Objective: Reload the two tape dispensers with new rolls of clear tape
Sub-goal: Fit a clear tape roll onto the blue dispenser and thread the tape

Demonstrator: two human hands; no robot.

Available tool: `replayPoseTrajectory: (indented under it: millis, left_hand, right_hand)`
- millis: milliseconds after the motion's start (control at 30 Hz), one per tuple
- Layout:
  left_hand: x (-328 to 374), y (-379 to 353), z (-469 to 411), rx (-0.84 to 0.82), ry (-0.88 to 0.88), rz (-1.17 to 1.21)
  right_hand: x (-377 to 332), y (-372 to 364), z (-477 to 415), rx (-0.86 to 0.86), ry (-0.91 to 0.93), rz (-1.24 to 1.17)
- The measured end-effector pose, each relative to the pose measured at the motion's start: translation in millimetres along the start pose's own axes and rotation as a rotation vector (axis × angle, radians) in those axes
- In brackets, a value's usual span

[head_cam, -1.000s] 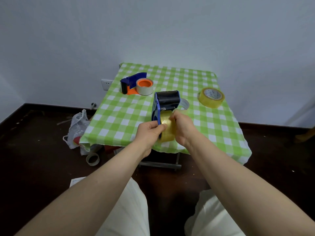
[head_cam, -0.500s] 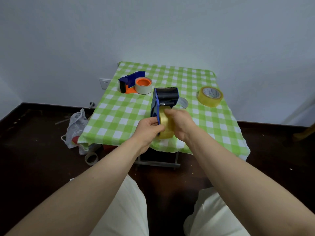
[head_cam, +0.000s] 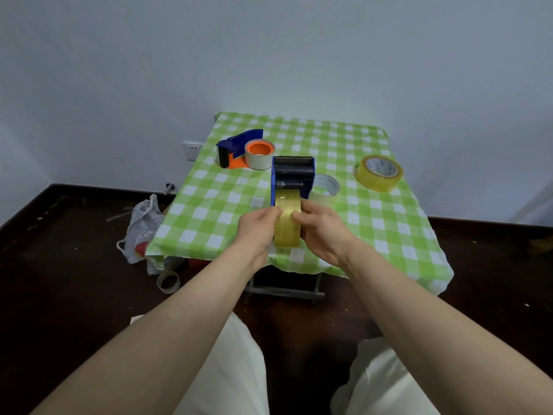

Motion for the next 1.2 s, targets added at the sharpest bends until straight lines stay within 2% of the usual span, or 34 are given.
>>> replayPoseTrajectory:
  millis: [167,300,500,933,1200]
  left_hand:
    - [7.5,-1.8,0.2,0.035,0.012,0.022]
    - [8.9,3.1,1.7,-0.022,-0.001,0.056]
    - [8.2,3.6,4.3,-0.025,-0.003,0.055]
    - [9.0,-4.3,-0.3,0.095,0.1,0.01]
    - [15.9,-6.2,-3.9,0.05,0.117,-0.02]
  right_hand:
    - [5.8,-3.9,-0.4,-0.039,0.075,0.067]
    - [7.4,-3.5,-1.0,-0.011,0.108,0.043]
    - [9.9,-7.0,3.8,0.212,0.157,0.161]
    - [19.1,-4.8,12.3,0.268,0.132,0.187]
    - [12.6,7.1,9.8,0.293,0.108,0.227]
Point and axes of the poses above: each hand's wrist, its own z-axis away from the middle knuckle, its own y-axis out of the back of the hand, x = y × z, the point moved 1 cm from there along -z, towards the middle knuckle, and after that the axes turned 1 degree about z, right-handed, at the moved point
